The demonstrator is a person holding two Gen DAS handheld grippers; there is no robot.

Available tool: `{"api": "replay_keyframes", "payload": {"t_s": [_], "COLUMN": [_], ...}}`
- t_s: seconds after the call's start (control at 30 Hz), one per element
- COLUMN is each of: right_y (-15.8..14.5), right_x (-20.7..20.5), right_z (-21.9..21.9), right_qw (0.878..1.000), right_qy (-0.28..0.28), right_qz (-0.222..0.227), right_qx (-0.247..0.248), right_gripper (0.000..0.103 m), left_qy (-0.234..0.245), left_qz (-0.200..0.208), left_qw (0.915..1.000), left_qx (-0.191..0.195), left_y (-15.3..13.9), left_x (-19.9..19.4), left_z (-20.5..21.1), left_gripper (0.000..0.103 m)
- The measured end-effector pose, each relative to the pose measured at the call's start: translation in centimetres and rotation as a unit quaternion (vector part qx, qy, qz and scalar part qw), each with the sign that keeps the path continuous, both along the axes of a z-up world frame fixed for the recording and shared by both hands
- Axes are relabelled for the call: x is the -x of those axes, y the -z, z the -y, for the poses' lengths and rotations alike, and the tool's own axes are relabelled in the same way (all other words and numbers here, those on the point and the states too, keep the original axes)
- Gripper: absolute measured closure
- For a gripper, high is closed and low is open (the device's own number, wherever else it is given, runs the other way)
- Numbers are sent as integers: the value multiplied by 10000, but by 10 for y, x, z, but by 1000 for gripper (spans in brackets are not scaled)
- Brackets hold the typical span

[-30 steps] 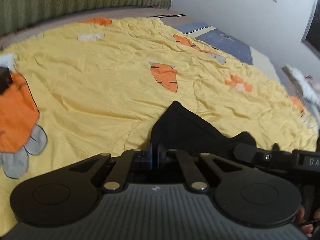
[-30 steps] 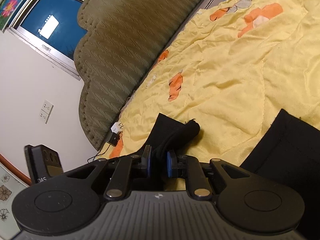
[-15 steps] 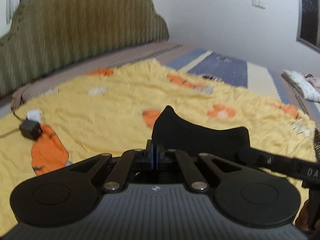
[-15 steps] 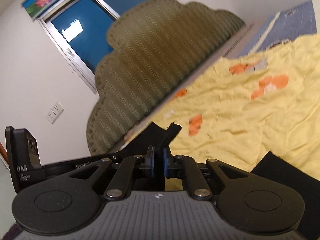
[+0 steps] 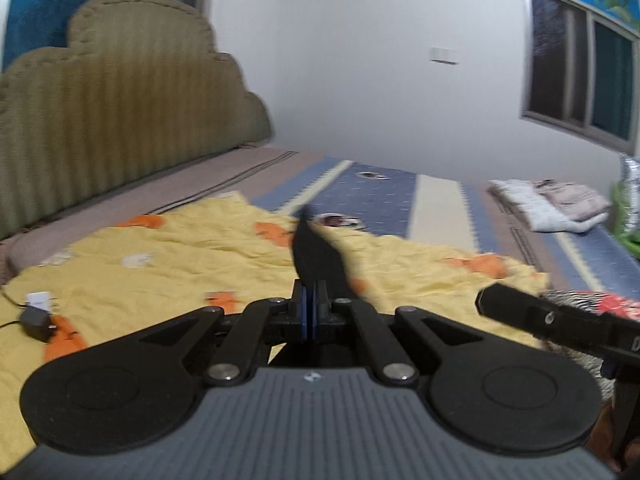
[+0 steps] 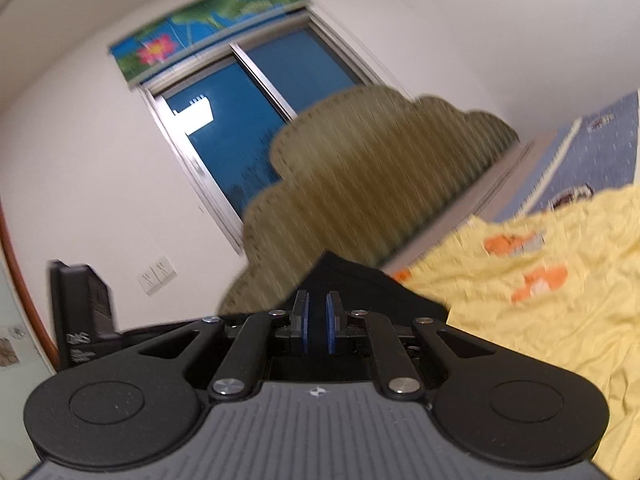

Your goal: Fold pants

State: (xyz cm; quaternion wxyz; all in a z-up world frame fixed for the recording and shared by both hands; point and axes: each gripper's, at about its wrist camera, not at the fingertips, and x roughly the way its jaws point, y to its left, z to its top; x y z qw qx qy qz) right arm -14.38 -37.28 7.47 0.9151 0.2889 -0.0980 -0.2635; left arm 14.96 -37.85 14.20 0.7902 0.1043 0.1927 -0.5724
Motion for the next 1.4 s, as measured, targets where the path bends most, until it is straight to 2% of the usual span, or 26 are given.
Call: {"api": "replay_keyframes", "payload": {"t_s": [0.1,0.17,0.23,0.27,0.3,0.33,0.37,0.4,0.47,0.53,0.63,0.7,0.77,0.93,0.97,1.0,1.03,1.07,1.1,1.17,1.23,1.3,1.33,1.4], "right_y": [-12,-14,-1,10,25,41,59,78,98,109,120,120,121,123,120,116,111,105,100,84,58,40,30,14], "right_x": [17,23,25,26,24,22,22,25,27,24,18,11,4,-15,-17,-18,-18,-15,-8,6,21,30,36,45], "right_z": [-15,-18,-9,-3,7,19,30,40,53,65,77,83,88,102,101,98,91,84,77,65,48,38,31,17], "right_qw": [9999,9999,9994,9984,9961,9929,9890,9844,9769,9694,9630,9702,9719,9530,9462,9436,9469,9492,9453,9408,9503,9439,9460,9658], "right_qy": [79,-3,-178,-314,-452,-533,-548,-526,-814,-1149,-1219,-1065,-1139,-1839,-2062,-2212,-2211,-2135,-2086,-2145,-2059,-2211,-2225,-1824], "right_qz": [84,-67,-228,-253,-358,-471,-461,-273,138,542,923,810,807,1245,1321,1322,1233,1192,1368,1621,1541,1720,1746,1416], "right_qx": [112,110,-204,-407,-668,-956,-1296,-1656,-1969,-2101,-2219,-2022,-1895,-2060,-2115,-2079,-1981,-1981,-2104,-2065,-1755,-1748,-1581,-1178], "right_gripper": [94,94,91,85,63,32,20,15,15,1,0,0,0,0,5,30,69,81,88,91,92,92,92,92], "left_qy": [145,184,219,241,263,305,353,390,458,495,558,571,624,686,658,616,564,501,423,341,460,505,576,667], "left_qz": [97,80,-31,-83,-102,-118,-152,-186,-236,-254,-312,-353,-406,-209,-172,-137,-127,-112,-59,16,131,417,411,327], "left_qw": [9998,9997,9996,9995,9995,9994,9992,9990,9987,9985,9979,9976,9970,9973,9976,9979,9983,9986,9990,9991,9984,9973,9969,9970], "left_qx": [-54,-100,-151,-163,-162,-140,-106,-75,-25,8,98,156,194,164,151,136,122,126,153,247,302,324,334,215], "left_y": [-1,4,11,15,18,19,20,18,15,11,5,2,0,-3,-3,-4,-4,-5,-6,-11,-16,-20,-19,-10], "left_x": [15,19,18,17,18,19,19,21,23,24,26,26,28,36,36,36,35,33,32,32,35,43,44,47], "left_z": [9,14,18,17,15,12,7,2,-6,-14,-26,-34,-38,-47,-48,-49,-50,-50,-50,-51,-50,-44,-40,-26], "left_gripper": [101,101,101,101,101,101,101,101,101,101,101,101,101,101,101,101,101,101,101,101,101,101,101,101]}}
